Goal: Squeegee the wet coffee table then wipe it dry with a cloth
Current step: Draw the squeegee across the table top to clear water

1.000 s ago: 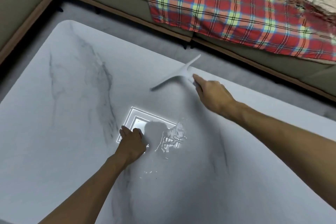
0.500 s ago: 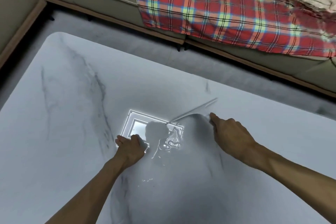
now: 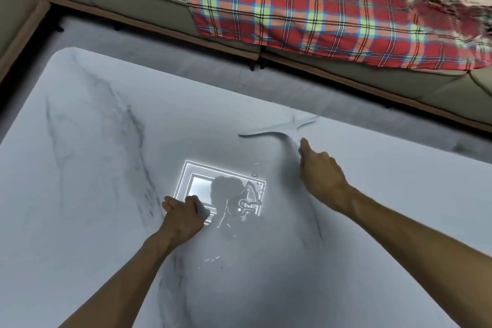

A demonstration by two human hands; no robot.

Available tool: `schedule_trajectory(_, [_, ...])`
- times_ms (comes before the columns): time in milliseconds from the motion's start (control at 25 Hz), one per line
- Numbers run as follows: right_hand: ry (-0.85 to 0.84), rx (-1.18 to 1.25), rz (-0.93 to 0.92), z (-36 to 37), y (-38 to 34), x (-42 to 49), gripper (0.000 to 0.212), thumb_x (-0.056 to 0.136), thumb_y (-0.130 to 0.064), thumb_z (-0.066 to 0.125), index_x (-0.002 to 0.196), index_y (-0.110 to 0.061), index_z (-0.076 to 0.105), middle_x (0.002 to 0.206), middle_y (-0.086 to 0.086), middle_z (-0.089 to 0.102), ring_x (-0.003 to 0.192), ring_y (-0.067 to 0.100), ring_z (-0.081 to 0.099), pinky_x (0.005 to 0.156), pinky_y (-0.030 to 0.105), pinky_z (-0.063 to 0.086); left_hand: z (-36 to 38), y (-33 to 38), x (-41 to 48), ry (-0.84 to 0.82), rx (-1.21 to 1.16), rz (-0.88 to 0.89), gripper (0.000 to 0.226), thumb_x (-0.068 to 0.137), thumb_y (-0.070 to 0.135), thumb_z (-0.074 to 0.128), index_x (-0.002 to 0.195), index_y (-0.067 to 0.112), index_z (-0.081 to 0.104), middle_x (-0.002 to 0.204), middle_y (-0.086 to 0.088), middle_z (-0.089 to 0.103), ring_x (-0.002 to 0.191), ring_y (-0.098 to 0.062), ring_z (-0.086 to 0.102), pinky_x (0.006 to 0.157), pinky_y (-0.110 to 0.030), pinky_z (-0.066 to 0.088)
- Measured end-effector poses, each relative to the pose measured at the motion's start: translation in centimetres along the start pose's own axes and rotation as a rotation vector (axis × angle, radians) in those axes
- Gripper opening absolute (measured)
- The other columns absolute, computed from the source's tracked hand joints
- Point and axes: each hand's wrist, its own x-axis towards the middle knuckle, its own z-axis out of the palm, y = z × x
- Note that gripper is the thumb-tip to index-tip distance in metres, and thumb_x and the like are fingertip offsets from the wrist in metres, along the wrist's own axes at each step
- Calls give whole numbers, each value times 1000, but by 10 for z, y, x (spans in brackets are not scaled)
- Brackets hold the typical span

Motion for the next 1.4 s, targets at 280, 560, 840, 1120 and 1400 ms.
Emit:
schedule_trajectory(280, [-129,42,26,-22,-23,-49,30,97,-11,37,125,-10,46,107,20,64,95,39,60,68,30,36,-25,-31,-25,63,-270,82,11,94,15,41,98,10,51,93,-11,63,86,-32,62,61,-30,43])
schedule_trajectory(560, [2,213,113,-55,-119,46,36,94,-3,35,129,-4,41,113,25,59,99,44,59,75,47,54,-71,-87,-11,338,-350,57,20,85,6,46,67,12,41,83,-10,50,66,-23,52,53,-28,38])
schedule_trajectory(840, [-113,9,46,26,-165,-8,66,98,-6,36,154,-13,1,114,19,59,90,32,56,69,31,36,-71,-129,31,64,-150,57,17,89,4,33,89,14,46,103,-17,44,119,-29,39,84,-30,34])
schedule_trajectory(1120, [-273,-48,-154,2,-153,-82,62,98,-19,39,153,-33,13,91,10,62,80,32,57,63,31,40,-89,-126,36,-83,-84,42,38,96,9,33,134,0,37,151,-38,13,141,-48,19,109,-42,32])
schedule_trajectory(1400, [-184,-123,-317,17,-201,-23,54,104,-25,28,155,-32,9,104,13,56,92,36,57,73,36,39,-90,-132,25,115,-114,108,37,89,6,52,125,-3,49,143,-27,31,129,-45,37,103,-47,39])
